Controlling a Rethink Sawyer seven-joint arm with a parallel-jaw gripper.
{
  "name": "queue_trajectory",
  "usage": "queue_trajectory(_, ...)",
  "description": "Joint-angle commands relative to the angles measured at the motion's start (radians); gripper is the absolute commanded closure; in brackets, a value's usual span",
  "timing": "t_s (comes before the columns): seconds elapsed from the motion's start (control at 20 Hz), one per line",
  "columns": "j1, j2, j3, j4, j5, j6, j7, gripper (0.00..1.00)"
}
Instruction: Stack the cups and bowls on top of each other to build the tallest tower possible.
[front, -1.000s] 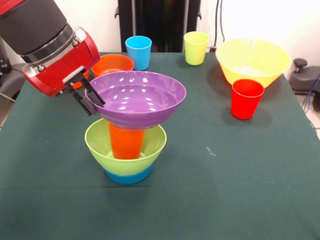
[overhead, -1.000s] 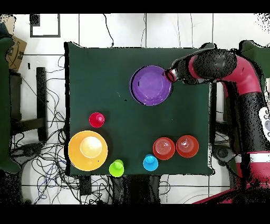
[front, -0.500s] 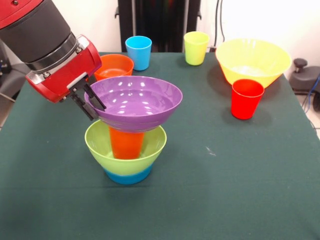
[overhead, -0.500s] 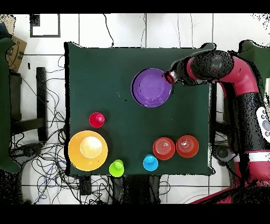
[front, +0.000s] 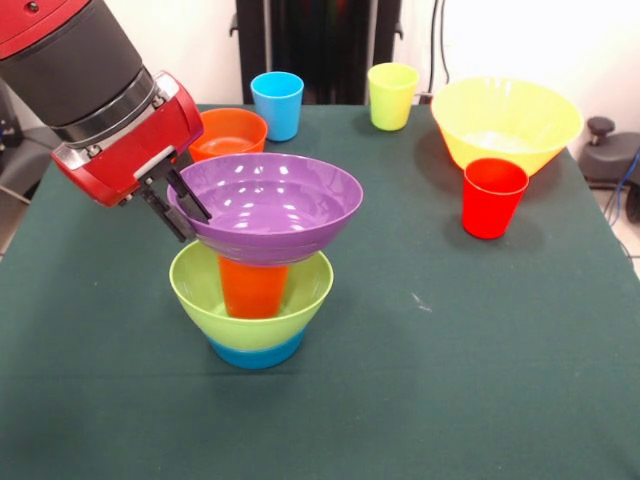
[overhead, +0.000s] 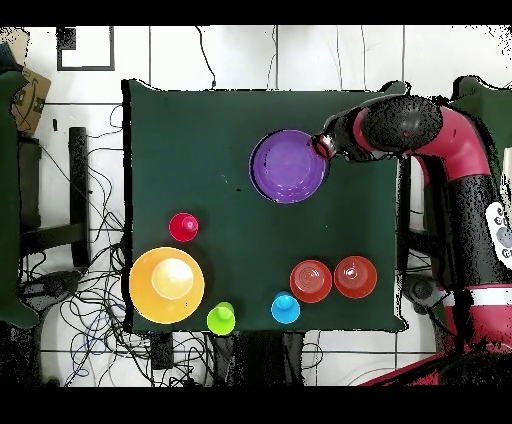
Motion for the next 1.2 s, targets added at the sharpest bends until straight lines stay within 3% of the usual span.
queue_trajectory(0.05,0.032,0.001,-0.01,-0.065,-0.073,-0.023,-0.346,1.0)
queue_trajectory(1.2,0.035,0.017,-0.022,-0.077,-0.116,-0.02,-0.378,1.0)
